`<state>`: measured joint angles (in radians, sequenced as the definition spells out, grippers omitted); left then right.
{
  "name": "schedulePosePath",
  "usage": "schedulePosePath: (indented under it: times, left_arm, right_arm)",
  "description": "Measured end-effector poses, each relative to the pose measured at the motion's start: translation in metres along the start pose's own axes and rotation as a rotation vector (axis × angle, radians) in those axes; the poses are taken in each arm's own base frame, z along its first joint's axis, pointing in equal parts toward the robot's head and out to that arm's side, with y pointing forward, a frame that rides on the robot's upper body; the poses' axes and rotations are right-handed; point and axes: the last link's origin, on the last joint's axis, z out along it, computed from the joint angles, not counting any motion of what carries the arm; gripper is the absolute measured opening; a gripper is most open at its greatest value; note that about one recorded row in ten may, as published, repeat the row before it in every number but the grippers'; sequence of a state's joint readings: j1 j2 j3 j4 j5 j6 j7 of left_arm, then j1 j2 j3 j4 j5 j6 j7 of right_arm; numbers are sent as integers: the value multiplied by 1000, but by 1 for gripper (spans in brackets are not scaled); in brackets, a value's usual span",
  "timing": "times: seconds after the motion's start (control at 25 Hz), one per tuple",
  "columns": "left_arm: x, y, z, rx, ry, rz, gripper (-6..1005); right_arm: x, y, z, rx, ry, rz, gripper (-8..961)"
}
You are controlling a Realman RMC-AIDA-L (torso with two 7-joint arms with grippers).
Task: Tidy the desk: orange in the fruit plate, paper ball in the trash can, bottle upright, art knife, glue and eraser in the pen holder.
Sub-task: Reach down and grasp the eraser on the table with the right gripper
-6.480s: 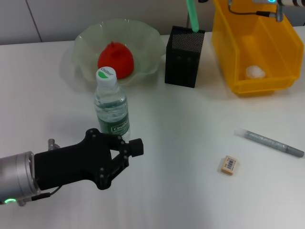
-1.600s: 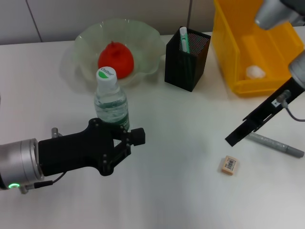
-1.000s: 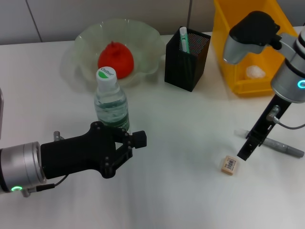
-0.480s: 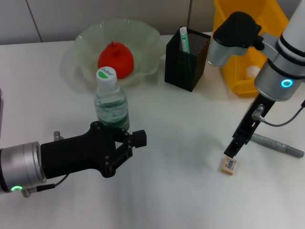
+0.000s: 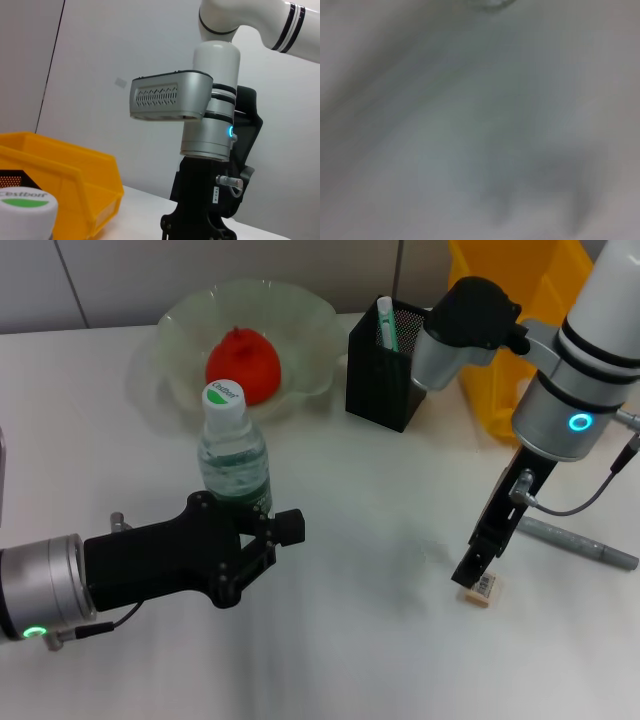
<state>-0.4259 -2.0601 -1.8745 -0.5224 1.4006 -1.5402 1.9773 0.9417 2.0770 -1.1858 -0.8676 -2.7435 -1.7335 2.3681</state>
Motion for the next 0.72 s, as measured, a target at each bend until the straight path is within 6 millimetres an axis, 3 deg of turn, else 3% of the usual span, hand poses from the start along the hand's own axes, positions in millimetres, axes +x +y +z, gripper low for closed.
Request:
schedulePosePath:
  times: [0.72]
  left_arm:
    - [0, -2, 1, 6, -7, 5, 14]
  right_arm:
    - [6, -2, 16, 12, 63, -12, 577]
